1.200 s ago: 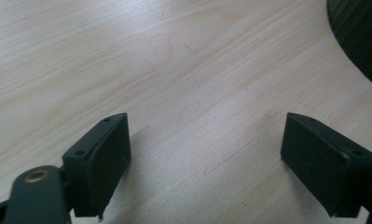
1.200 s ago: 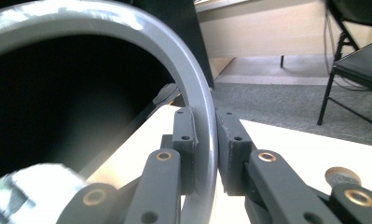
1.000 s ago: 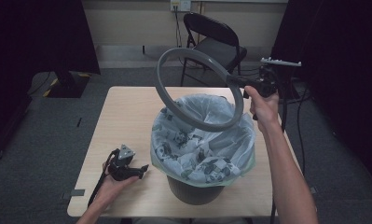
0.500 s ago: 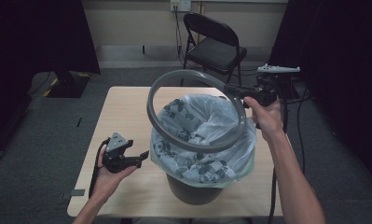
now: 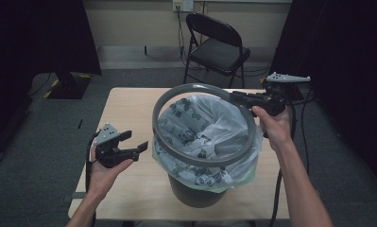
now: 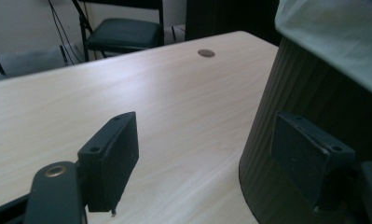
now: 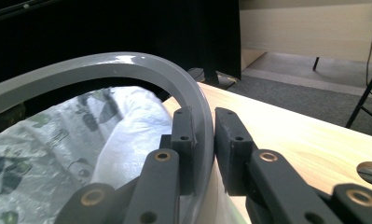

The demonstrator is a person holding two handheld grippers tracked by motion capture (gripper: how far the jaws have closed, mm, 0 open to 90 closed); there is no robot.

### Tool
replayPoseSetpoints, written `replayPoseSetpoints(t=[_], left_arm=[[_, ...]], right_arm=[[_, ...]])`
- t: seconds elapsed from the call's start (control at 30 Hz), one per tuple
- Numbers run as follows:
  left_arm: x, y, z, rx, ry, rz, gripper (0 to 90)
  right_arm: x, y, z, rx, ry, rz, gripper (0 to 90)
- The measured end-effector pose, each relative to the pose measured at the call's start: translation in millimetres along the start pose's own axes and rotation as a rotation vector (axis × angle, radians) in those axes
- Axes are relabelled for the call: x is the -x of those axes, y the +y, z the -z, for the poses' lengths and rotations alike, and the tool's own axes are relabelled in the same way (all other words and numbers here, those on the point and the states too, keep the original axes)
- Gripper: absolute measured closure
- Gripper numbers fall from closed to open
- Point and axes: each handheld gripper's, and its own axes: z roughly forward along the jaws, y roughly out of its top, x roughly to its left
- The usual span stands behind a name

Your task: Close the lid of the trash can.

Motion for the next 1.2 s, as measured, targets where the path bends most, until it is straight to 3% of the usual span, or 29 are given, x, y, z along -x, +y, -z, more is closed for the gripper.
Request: replayPoseSetpoints(t=[0.2,0.37,0.63,0.8,1.0,1.1,1.2], left_arm=[[3.8,13.3,10.8,0.055,-0.013,-0.005,22.8],[7.2,15.7,13.0,0.062,-0.019,-0.013,22.8],[13.5,25.2,17.4,0.090,-0.035,-0.016,22.5],[18.1,36.6,22.4,0.124,-0.046,-0.021,22.5],[21.2,50.9,29.1,0.164,-0.052,-0.018,23.6],[24.2,59.8,31.6,0.185,-0.069,-0.023,25.2],[26.9,64.6,33.8,0.206,-0.071,-0.024,25.2]], right_arm=[[-7.4,-5.0,3.7,0.009,0.020,0.019,78.6],[-9.6,-8.3,8.1,0.006,0.024,0.030,78.8],[-10.8,-5.1,18.7,0.018,-0.024,0.067,78.9],[-9.4,-6.9,18.9,0.015,-0.030,0.071,78.7],[-8.1,-8.3,20.3,0.024,-0.003,0.064,71.6],[-11.4,-8.9,19.2,0.009,-0.022,0.093,76.1],[-12.5,-9.2,20.0,0.012,-0.006,0.104,76.7]])
